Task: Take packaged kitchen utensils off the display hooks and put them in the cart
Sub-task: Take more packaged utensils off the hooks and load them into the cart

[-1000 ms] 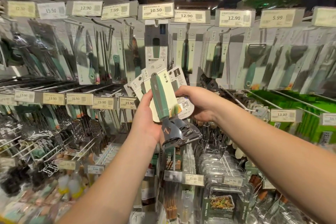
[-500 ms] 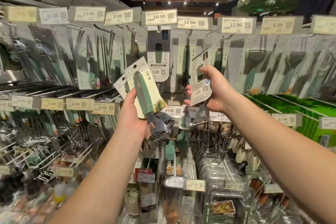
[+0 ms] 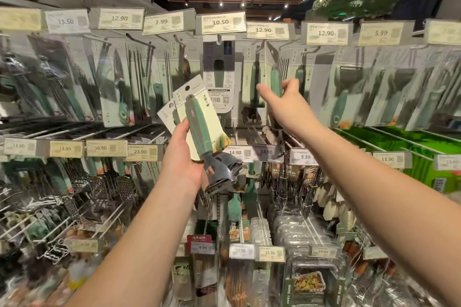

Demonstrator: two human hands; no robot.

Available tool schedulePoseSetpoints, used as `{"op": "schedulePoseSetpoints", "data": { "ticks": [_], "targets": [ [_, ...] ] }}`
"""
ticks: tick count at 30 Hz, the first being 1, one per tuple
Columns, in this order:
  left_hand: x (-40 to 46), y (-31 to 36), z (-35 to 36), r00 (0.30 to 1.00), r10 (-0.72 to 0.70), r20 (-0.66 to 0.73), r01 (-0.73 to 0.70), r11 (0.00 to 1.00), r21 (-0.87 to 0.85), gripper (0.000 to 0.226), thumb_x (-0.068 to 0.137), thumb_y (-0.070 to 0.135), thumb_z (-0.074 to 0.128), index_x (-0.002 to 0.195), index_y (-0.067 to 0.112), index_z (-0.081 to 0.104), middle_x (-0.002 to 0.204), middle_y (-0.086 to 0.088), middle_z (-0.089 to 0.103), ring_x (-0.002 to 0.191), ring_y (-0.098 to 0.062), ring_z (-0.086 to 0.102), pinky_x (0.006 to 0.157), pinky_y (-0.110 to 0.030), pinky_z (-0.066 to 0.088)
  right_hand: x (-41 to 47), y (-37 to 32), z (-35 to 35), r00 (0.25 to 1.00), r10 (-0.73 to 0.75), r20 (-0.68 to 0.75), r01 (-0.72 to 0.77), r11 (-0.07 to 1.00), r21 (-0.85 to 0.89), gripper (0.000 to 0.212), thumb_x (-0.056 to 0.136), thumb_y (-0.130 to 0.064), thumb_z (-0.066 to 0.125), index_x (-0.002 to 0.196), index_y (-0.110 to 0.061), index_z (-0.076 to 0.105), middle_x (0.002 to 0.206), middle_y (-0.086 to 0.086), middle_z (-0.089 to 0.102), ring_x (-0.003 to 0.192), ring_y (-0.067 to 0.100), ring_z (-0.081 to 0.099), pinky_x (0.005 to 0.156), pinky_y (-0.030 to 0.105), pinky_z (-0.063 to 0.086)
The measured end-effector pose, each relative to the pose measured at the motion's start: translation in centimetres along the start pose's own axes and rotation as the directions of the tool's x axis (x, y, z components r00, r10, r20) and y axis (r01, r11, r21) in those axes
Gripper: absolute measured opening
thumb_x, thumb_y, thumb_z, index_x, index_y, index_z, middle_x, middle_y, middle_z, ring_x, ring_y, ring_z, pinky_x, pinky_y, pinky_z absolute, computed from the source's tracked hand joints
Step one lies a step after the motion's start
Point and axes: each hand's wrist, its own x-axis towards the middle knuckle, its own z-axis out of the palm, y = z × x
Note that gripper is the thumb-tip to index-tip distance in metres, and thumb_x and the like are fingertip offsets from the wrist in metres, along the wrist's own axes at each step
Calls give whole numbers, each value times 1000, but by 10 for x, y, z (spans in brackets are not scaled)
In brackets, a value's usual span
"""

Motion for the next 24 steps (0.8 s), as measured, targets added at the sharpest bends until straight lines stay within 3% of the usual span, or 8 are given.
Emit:
{"op": "schedulePoseSetpoints", "data": {
  "ticks": [4,10,14,16,18,21,24],
  "targets": [
    [1,4,0,1000,4,27,-4,1000,22,25,91,43,67,101,20,67,102,-19,72,57,-26,65,47,-38,58,20,-8,5,987,-17,-158,-2,992,-122,89,79,-78,54,137,-15,32,117,5,62,88,24,66,67,36,52],
    [1,9,-2,1000,-7,30,5,999,53,26,91,44,67,102,21,65,88,-15,69,48,-24,64,41,-32,54,34,-19,10,974,-34,-226,-40,948,-315,91,85,-71,58,147,-10,30,145,11,44,111,29,60,80,44,56],
    [0,12,-5,999,-17,51,15,999,47,26,91,43,67,102,20,66,75,-13,68,45,-23,63,45,-34,56,38,-25,19,966,-49,-253,-67,901,-430,90,86,-72,55,147,-10,29,148,10,42,112,30,61,66,36,45],
    [-1,13,-8,999,-13,46,11,998,55,22,92,41,66,92,19,65,66,-11,67,43,-22,62,48,-32,55,39,-27,23,966,-57,-252,-70,882,-467,89,87,-73,53,147,-11,29,146,10,44,108,31,61,61,33,40],
    [-2,15,-11,997,-27,74,23,998,57,24,92,41,66,90,18,65,70,-12,68,50,-24,63,53,-33,55,38,-30,25,965,-64,-254,-75,861,-502,89,87,-73,52,147,-11,29,145,11,45,107,31,62,52,29,33],
    [0,18,-17,999,-4,35,2,998,63,22,91,42,67,89,20,65,66,-10,69,48,-23,64,48,-32,56,39,-32,28,963,-76,-258,-78,839,-539,89,88,-73,51,147,-11,29,144,11,45,107,31,62,48,29,27],
    [2,20,-24,999,-5,38,2,998,59,28,89,45,69,106,23,65,72,-12,71,46,-25,65,49,-39,57,41,-33,30,964,-68,-257,-89,828,-553,89,88,-74,50,148,-11,29,143,11,46,108,32,62,50,30,28]
  ]
}}
